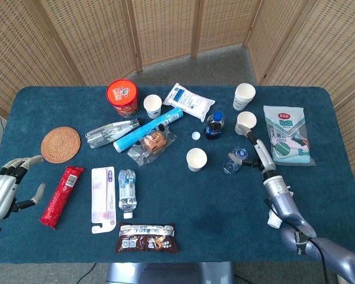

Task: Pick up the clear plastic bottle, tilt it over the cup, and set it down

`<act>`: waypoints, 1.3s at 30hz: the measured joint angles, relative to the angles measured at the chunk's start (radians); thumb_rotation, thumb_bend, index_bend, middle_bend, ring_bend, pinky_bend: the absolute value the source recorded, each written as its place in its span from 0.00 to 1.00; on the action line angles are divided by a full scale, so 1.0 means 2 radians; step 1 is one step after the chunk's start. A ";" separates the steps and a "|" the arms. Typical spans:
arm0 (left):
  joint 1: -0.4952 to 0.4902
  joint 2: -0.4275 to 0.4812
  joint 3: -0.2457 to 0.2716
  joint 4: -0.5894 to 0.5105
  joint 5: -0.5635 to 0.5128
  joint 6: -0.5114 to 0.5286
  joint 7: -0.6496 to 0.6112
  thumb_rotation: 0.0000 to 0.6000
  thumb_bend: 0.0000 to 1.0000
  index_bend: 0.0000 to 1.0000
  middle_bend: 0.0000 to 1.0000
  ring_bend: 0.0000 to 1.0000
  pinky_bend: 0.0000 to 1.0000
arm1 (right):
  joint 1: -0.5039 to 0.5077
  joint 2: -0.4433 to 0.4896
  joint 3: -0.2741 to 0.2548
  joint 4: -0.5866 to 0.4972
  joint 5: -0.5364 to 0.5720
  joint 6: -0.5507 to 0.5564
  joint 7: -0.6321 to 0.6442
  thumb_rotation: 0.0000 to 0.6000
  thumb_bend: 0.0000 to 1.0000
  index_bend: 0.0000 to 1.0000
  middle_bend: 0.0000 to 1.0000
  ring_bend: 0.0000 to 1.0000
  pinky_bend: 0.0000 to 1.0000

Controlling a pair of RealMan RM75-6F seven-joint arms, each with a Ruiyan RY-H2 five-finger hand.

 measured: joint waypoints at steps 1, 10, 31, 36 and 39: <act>0.000 0.000 0.000 0.001 0.000 0.000 0.000 0.53 0.49 0.14 0.26 0.22 0.18 | -0.001 0.004 0.000 -0.006 0.001 0.001 -0.004 0.72 0.27 0.01 0.13 0.07 0.00; -0.001 -0.001 -0.002 0.004 0.001 0.002 -0.003 0.53 0.49 0.14 0.26 0.22 0.18 | -0.005 0.041 0.008 -0.060 0.013 0.011 -0.040 0.70 0.27 0.00 0.12 0.06 0.00; 0.011 0.002 0.003 0.019 -0.003 0.015 -0.015 0.53 0.49 0.14 0.22 0.16 0.16 | -0.052 0.155 0.037 -0.178 0.058 0.093 -0.193 1.00 0.35 0.24 0.17 0.04 0.00; 0.019 -0.002 0.008 0.027 -0.006 0.018 -0.006 0.53 0.49 0.14 0.19 0.10 0.12 | -0.073 0.166 0.014 -0.170 0.055 0.122 -0.278 1.00 0.36 0.27 0.17 0.04 0.00; 0.026 -0.006 0.011 0.032 -0.008 0.024 0.007 0.53 0.49 0.14 0.18 0.10 0.10 | -0.088 0.172 -0.004 -0.165 0.050 0.144 -0.335 1.00 0.36 0.28 0.18 0.04 0.00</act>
